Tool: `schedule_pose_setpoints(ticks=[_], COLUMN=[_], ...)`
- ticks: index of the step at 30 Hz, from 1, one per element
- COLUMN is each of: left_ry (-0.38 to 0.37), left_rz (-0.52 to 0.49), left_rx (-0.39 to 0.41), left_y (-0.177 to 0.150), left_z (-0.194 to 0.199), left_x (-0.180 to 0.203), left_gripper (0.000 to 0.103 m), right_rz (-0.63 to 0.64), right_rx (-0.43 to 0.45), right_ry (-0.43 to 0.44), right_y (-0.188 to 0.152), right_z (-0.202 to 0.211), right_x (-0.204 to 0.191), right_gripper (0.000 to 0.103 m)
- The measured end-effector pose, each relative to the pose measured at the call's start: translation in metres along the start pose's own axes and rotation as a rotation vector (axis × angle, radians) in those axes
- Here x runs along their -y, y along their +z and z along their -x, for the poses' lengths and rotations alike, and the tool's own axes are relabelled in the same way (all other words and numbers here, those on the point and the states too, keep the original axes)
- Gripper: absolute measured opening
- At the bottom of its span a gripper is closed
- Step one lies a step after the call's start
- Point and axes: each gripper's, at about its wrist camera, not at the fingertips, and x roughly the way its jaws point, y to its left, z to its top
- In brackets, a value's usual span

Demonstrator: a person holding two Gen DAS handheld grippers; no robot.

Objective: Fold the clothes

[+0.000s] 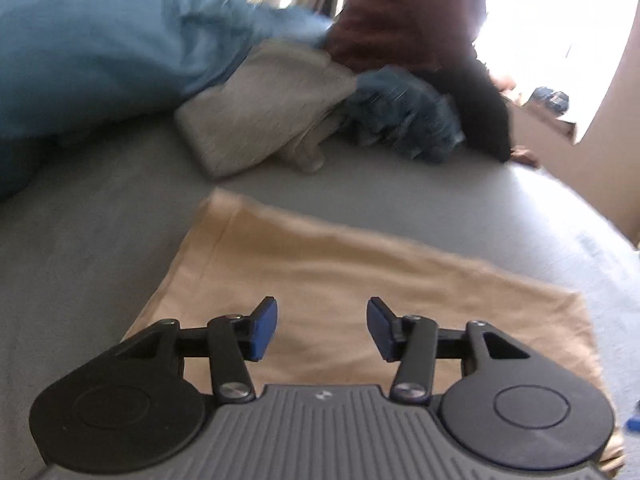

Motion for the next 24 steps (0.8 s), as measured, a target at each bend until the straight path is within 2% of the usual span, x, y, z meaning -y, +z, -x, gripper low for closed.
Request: schedule_pose_setpoints(ticks=[2,5,9,10,12,13,15,19,20,24], left_ry=[-0.081,-0.274,-0.456,-0.483,-0.490,-0.484,-0.463,-0.459,-0.459,-0.454], left_rz=[-0.075,-0.179,-0.348,-0.391,-0.443,-0.454,-0.443,-0.392,-0.384,-0.381], left_rx=[-0.006,-0.114,-0.197,-0.208,-0.228,-0.239,-0.230,-0.215,-0.212,-0.193], left_y=[0.007,0.013,-0.002,-0.009,-0.022,-0.028,-0.034,-0.034,-0.032,-0.035], left_z=[-0.002,-0.025,-0.061,-0.070,-0.088,-0.097,-0.108,-0.123,-0.127,-0.127], left_x=[0.025,0.083,0.163,0.181,0.206,0.214,0.217,0.216,0.216,0.218], left_gripper=[0.051,0.051,0.051,0.051,0.049,0.048,0.046,0.045,0.042,0.038], right_rz=[-0.007,-0.020,-0.056,-0.068,-0.074,-0.077,-0.080,-0.093,-0.092,0.012], right_rx=[-0.028,-0.069,-0.126,-0.138,-0.152,-0.152,-0.148,-0.141,-0.142,-0.148], right_ry=[-0.006,-0.016,0.025,0.038,0.065,0.072,0.078,0.071,0.064,0.007], right_y=[-0.003,-0.005,-0.008,-0.010,-0.015,-0.017,-0.019,-0.028,-0.032,-0.043], right_z=[-0.006,-0.019,-0.030,-0.031,-0.029,-0.028,-0.026,-0.016,-0.013,-0.004], right_x=[0.004,0.008,0.016,0.018,0.020,0.021,0.022,0.021,0.022,0.014], right_gripper=[0.043,0.043,0.042,0.042,0.029,0.028,0.017,0.013,0.011,0.006])
